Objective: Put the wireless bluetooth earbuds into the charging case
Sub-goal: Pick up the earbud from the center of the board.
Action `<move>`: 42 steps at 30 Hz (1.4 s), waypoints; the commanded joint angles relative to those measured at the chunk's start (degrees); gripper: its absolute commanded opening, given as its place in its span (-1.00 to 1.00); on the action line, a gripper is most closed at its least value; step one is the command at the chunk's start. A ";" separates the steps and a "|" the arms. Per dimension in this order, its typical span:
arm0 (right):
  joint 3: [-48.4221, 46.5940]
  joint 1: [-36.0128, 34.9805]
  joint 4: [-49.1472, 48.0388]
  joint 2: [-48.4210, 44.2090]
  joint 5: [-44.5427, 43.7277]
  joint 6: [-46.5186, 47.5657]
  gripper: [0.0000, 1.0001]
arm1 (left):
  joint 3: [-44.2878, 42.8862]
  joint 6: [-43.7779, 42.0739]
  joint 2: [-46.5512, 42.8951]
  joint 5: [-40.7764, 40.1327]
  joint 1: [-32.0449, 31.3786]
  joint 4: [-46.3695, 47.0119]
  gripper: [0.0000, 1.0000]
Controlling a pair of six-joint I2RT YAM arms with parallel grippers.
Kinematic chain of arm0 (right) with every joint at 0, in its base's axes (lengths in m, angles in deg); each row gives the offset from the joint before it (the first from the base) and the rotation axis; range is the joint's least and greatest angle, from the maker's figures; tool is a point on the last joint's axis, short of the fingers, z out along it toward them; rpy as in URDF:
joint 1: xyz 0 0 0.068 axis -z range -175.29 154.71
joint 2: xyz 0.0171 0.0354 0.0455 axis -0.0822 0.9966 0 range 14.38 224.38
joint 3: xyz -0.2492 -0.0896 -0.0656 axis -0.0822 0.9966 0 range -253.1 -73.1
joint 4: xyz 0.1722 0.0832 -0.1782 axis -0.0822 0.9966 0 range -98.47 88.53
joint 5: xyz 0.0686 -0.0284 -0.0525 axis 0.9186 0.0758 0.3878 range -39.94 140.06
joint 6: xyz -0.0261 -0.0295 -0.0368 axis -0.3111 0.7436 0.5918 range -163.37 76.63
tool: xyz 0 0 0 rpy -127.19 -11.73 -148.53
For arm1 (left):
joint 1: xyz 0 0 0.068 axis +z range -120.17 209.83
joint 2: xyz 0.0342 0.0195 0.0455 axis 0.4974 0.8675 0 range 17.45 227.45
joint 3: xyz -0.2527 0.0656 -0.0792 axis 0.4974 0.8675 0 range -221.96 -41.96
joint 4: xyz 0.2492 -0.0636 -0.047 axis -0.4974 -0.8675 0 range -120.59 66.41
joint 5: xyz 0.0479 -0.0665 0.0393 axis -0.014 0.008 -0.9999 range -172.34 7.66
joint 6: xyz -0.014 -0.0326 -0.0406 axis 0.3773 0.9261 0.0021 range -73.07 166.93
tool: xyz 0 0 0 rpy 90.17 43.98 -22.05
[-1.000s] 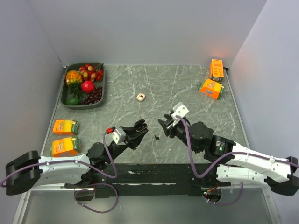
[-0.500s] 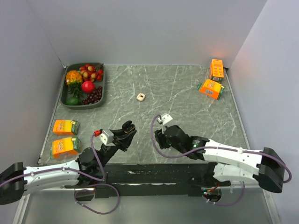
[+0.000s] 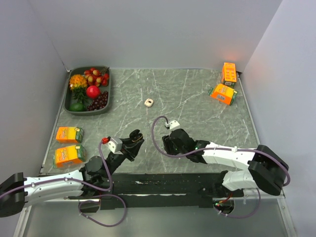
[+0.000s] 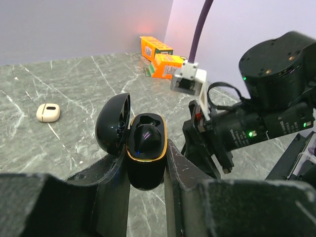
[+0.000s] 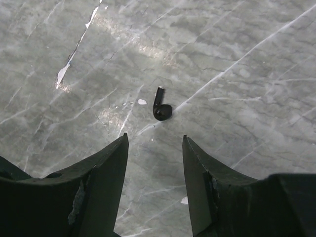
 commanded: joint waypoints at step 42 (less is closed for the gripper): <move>-2.80 3.66 -9.14 13.73 1.67 -1.35 -0.32 | 0.80 0.93 -2.10 -0.81 -0.19 0.70 -0.97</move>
